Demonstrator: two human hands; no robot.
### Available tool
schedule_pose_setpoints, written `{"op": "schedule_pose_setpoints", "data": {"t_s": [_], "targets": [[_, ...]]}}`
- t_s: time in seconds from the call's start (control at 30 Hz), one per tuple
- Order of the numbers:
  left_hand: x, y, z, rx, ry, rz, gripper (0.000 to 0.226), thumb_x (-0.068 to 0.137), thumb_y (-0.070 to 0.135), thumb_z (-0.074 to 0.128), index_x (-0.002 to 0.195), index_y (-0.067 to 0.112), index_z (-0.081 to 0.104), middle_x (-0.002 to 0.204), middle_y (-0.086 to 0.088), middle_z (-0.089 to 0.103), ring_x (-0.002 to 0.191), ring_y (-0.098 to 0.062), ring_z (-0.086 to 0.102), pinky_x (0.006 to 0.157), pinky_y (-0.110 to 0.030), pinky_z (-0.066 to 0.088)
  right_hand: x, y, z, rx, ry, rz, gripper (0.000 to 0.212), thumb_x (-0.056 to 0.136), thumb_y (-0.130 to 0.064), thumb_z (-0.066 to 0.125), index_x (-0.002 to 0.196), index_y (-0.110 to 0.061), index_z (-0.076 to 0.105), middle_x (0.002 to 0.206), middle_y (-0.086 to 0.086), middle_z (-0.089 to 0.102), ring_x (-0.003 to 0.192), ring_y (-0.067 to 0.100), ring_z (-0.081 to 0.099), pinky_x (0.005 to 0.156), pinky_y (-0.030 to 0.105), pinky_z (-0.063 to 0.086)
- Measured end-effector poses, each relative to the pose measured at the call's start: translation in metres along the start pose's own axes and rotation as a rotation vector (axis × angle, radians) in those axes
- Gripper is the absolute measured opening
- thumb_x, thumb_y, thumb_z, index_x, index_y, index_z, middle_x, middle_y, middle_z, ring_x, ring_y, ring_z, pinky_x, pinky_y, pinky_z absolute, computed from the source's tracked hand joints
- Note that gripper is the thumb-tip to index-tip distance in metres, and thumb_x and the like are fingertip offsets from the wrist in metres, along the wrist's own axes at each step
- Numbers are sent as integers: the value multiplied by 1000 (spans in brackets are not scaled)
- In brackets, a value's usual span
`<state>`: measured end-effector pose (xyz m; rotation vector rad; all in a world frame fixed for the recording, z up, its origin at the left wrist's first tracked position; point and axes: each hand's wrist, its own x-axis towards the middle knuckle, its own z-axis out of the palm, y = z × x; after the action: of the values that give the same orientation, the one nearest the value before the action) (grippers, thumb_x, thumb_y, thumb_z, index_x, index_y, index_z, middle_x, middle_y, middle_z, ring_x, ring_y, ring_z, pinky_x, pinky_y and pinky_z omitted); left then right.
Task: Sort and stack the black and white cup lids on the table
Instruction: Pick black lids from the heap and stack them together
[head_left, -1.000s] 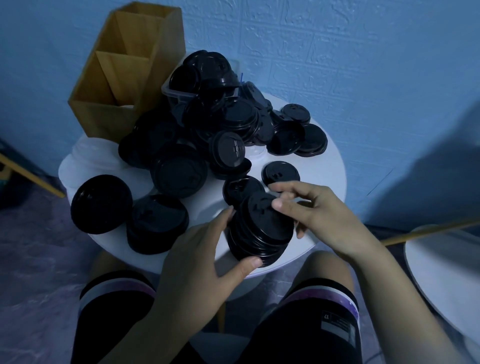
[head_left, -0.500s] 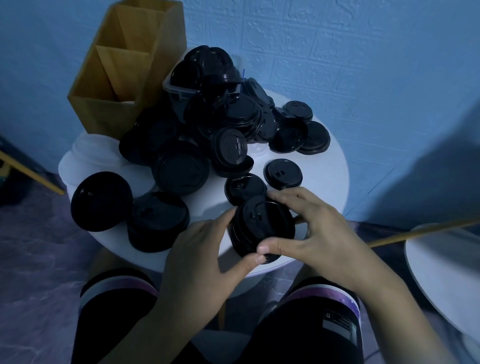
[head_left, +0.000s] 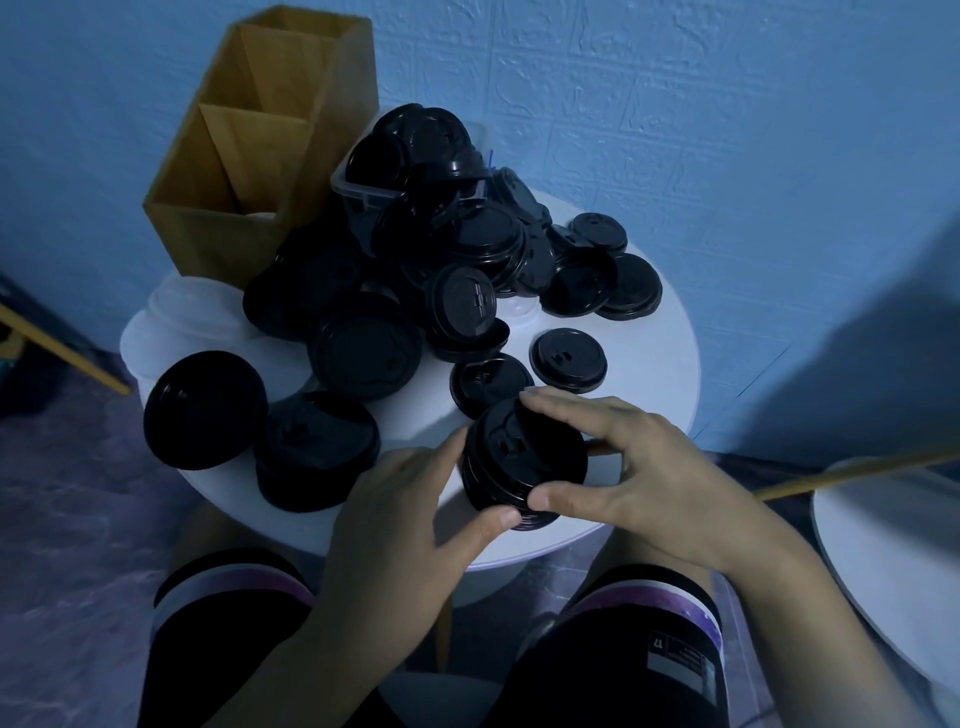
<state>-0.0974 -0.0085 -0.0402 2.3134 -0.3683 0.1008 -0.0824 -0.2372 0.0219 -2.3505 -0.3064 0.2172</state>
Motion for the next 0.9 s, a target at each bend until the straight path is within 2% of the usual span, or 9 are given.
{"op": "schedule_pose_setpoints", "data": {"t_s": [0.13, 0.27, 0.37, 0.5, 0.6, 0.67, 0.8, 0.9], "targets": [[0, 1, -1, 2, -18, 5, 69, 76, 80, 49, 140, 58, 37, 105, 27, 55, 108, 6, 45, 86, -17, 40, 1, 1, 2, -33, 2, -27, 76, 75, -51, 83, 144, -50, 50, 140, -47, 40, 136, -16, 36, 120, 24, 31], [-1, 1, 1, -8, -19, -27, 81, 67, 81, 56, 143, 60, 36, 107, 29, 53, 111, 1, 48, 89, -31, 48, 2, 2, 6, -75, 30, -54, 77, 74, -58, 80, 144, -52, 49, 144, -43, 42, 137, -16, 34, 119, 22, 31], [0, 0, 2, -15, -18, -39, 77, 67, 80, 54, 140, 62, 36, 110, 26, 55, 112, -1, 49, 91, -33, 48, 3, 2, 6, -100, 25, -58, 73, 77, -56, 80, 143, -55, 48, 146, -43, 40, 139, -16, 32, 119, 20, 28], [2, 1, 1, -32, -4, -24, 68, 70, 75, 58, 134, 59, 43, 101, 26, 56, 105, 4, 48, 87, -32, 48, 6, -1, 1, -116, -29, -64, 70, 78, -54, 80, 141, -60, 48, 152, -37, 39, 142, -13, 29, 121, 26, 26], [2, 1, 1, -15, -3, -14, 68, 71, 76, 56, 135, 57, 44, 100, 26, 57, 105, 2, 50, 85, -32, 48, 8, -4, -2, -135, -57, -64, 69, 78, -56, 80, 138, -63, 47, 153, -36, 38, 143, -11, 30, 121, 27, 27], [1, 1, 1, -7, 7, -9, 69, 72, 77, 56, 137, 56, 43, 99, 27, 56, 104, 1, 50, 84, -30, 48, 8, -6, -1, -159, -39, -65, 67, 78, -56, 80, 138, -62, 49, 152, -36, 38, 142, -11, 31, 121, 25, 26], [0, 1, 3, 1, 33, -6, 68, 75, 70, 67, 138, 54, 45, 99, 31, 54, 103, 2, 48, 86, -31, 47, 5, -11, 3, -204, 7, -54, 69, 76, -59, 78, 140, -57, 51, 144, -40, 39, 138, -14, 32, 113, 10, 25], [0, 1, 4, 35, 47, -9, 67, 73, 73, 63, 135, 55, 46, 97, 36, 51, 100, 5, 44, 83, -22, 42, 3, -13, 6, -226, 41, -34, 77, 75, -61, 78, 145, -52, 46, 141, -33, 50, 129, -9, 44, 105, 6, 32]]}}
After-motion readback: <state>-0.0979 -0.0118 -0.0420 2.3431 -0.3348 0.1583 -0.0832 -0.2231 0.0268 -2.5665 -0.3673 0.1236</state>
